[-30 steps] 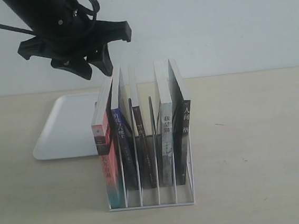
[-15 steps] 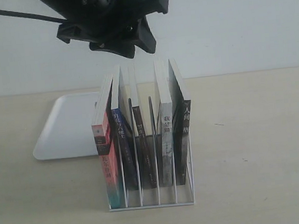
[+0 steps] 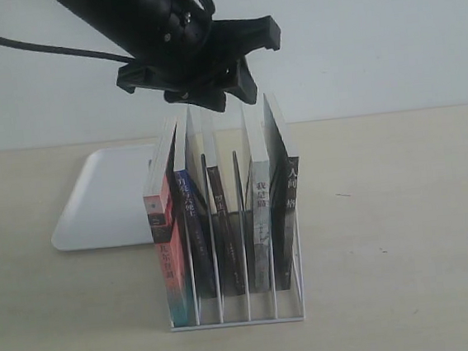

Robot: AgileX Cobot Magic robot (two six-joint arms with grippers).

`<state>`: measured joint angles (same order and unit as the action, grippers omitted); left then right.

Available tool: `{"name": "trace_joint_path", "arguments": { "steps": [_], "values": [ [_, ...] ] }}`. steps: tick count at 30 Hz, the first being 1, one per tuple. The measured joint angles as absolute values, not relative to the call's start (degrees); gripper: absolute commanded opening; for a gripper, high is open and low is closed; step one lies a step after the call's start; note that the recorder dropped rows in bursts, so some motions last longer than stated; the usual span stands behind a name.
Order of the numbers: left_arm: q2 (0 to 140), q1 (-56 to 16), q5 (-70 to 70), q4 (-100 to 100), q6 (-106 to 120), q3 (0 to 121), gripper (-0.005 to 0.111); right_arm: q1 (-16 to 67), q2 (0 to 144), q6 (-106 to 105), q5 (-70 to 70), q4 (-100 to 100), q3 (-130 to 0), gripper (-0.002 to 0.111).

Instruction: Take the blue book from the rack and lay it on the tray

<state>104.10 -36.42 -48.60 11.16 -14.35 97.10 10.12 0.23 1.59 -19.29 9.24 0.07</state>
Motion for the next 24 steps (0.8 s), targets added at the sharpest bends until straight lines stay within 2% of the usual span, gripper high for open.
{"name": "trace_joint_path", "arguments": {
  "steps": [9,24],
  "values": [
    [106.39,-38.0,-45.16,10.39,-15.33,97.5,0.038,10.12,0.23,1.59,-19.29,9.24,0.07,0.0],
    [108.72,-38.99,-48.78,2.54,-20.29,100.42,0.038,10.12,0.23,1.59,-19.29,9.24,0.07,0.0]
  ]
}}
